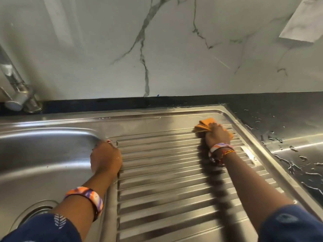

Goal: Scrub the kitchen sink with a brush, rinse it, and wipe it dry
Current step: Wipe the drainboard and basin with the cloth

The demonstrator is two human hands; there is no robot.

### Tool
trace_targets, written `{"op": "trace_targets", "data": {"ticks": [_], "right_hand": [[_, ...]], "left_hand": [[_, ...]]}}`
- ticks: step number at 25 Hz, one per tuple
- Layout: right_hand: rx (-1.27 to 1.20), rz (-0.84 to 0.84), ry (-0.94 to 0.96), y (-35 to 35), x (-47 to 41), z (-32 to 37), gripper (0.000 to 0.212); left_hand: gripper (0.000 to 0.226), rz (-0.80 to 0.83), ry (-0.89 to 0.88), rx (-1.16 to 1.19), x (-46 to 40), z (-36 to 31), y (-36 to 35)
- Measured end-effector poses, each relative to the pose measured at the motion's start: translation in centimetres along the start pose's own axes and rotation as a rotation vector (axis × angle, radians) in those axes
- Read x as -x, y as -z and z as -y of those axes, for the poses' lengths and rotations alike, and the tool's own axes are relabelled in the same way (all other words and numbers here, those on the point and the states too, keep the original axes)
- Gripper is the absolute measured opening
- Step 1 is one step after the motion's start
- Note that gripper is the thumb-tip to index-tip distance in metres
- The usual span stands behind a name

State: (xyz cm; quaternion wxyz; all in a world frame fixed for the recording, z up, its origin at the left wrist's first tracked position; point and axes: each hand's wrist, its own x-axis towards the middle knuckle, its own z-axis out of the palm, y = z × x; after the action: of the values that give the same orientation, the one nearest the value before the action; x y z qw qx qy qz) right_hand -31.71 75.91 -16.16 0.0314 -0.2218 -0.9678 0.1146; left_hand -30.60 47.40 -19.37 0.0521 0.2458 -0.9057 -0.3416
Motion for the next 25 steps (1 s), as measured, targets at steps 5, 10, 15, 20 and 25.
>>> {"op": "trace_targets", "data": {"ticks": [5, 10, 15, 20, 25], "right_hand": [[-0.222, 0.097, 0.257, -2.3, 6.5, 10.2, 0.047], [-1.244, 0.475, 0.069, -0.6, 9.1, 15.4, 0.025], [-1.253, 0.16, 0.003, 5.3, -0.3, 7.3, 0.027], [-0.202, -0.022, -0.085, 3.4, -7.8, -1.6, 0.046], [-0.138, 0.024, -0.024, -1.1, -10.3, 0.4, 0.05]], "left_hand": [[0.034, 0.025, 0.011, 0.033, -0.1, 0.2, 0.2], [0.031, 0.025, -0.069, -0.013, 0.3, 0.2, 0.8], [0.039, -0.011, -0.013, 0.091, 0.5, -0.1, 0.7], [0.03, -0.04, -0.021, 0.116, 0.4, -0.1, 0.6], [0.033, -0.059, -0.041, 0.113, 0.2, 0.1, 0.5]]}}
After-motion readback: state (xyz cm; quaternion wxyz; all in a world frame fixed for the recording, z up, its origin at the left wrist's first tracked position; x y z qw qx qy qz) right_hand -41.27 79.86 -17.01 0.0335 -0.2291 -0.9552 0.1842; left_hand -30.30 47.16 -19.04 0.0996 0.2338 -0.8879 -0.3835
